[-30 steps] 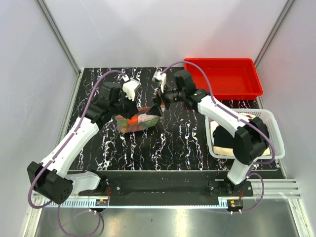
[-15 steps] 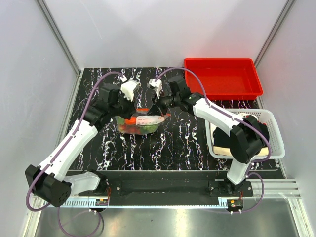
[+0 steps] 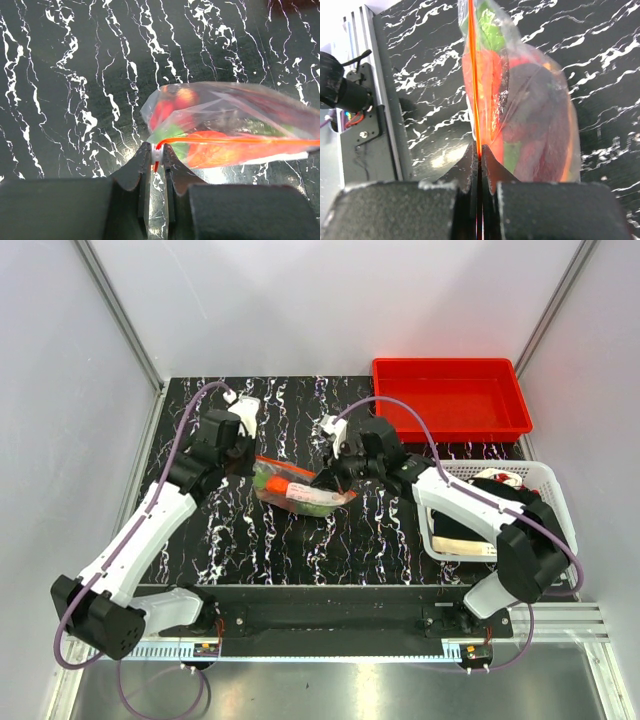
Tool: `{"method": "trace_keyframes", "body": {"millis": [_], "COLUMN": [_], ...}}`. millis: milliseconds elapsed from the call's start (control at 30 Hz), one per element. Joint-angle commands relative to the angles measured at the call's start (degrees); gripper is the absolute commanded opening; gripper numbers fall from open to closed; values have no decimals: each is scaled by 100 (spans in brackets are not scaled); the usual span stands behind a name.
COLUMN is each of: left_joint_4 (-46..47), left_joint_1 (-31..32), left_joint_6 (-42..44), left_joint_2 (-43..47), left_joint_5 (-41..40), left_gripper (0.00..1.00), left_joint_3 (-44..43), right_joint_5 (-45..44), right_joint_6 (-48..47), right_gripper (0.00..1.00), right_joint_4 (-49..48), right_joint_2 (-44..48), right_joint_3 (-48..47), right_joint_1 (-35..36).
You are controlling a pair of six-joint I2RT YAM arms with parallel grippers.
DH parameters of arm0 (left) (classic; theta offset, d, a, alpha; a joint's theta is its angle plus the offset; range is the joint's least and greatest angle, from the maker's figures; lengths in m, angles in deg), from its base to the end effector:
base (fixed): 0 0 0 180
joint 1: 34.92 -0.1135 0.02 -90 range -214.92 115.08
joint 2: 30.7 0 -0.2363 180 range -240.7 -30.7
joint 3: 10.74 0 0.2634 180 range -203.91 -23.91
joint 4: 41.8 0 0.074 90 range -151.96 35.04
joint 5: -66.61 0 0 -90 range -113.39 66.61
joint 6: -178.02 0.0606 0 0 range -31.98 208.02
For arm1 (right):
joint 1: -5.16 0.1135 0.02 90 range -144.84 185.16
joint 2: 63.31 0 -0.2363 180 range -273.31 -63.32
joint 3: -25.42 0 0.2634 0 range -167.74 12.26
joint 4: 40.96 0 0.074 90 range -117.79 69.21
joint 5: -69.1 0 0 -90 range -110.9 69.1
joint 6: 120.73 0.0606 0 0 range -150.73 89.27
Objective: Open the zip-top bag and remove the fake food
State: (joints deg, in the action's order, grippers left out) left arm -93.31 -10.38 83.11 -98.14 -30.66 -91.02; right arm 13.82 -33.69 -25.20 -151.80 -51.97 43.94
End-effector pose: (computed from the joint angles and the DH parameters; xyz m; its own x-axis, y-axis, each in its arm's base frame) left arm 0.2678 -0.1138 0.3065 -0.5939 0.1778 -0.7847 0.2723 0.9621 0.0120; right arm 0.2767 0.2666 0.2431 -0.3047 -0.2993 -0.9042 -0.9279 0.3075 0.2109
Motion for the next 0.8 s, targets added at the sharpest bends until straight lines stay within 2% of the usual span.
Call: {"method": "trace_keyframes", "body": {"millis": [0, 100, 133, 167, 200, 267, 333, 467, 567, 767], "left_joint_4": [-68, -111, -242, -304, -357, -515, -699, -823, -762, -200], "left_joint_1": [-318, -309, -318, -309, -309, -309, -309, -318, -309, -318], "left_joint_6": [-105, -692, -852, -1019, -1378, -1871, -2749, -4496, -5473, -6074], "left_joint_2": [345, 626, 853, 986, 1126, 1609, 1943, 2857, 3131, 2798], "left_joint_5": [-776, -890, -890, -830, -820, -864, -751, 213, 831, 1166], "left_gripper": [24, 59, 85, 95, 98, 99, 98, 91, 91, 99], "left_joint_3": [-364, -329, -329, -311, -259, 64, 372, 1600, 2278, 2554], "right_joint_5": [-342, -649, -947, -993, -1011, -1213, -1527, -1871, -1995, -1872], "right_joint_6": [524, 806, 910, 998, 1086, 1376, 1447, 1632, 1624, 1483], "right_gripper": [0, 0, 0, 0, 0, 0, 0, 0, 0, 0], "right_joint_4": [66, -136, -197, -424, -539, -1029, -1199, -1568, -1709, -1665], "right_joint_2": [481, 569, 604, 613, 613, 570, 500, 123, -116, -292], "right_joint_3": [226, 410, 524, 586, 648, 885, 938, 851, 771, 640], "right_joint_1": [190, 506, 577, 673, 700, 866, 1060, 1385, 1614, 1764]}}
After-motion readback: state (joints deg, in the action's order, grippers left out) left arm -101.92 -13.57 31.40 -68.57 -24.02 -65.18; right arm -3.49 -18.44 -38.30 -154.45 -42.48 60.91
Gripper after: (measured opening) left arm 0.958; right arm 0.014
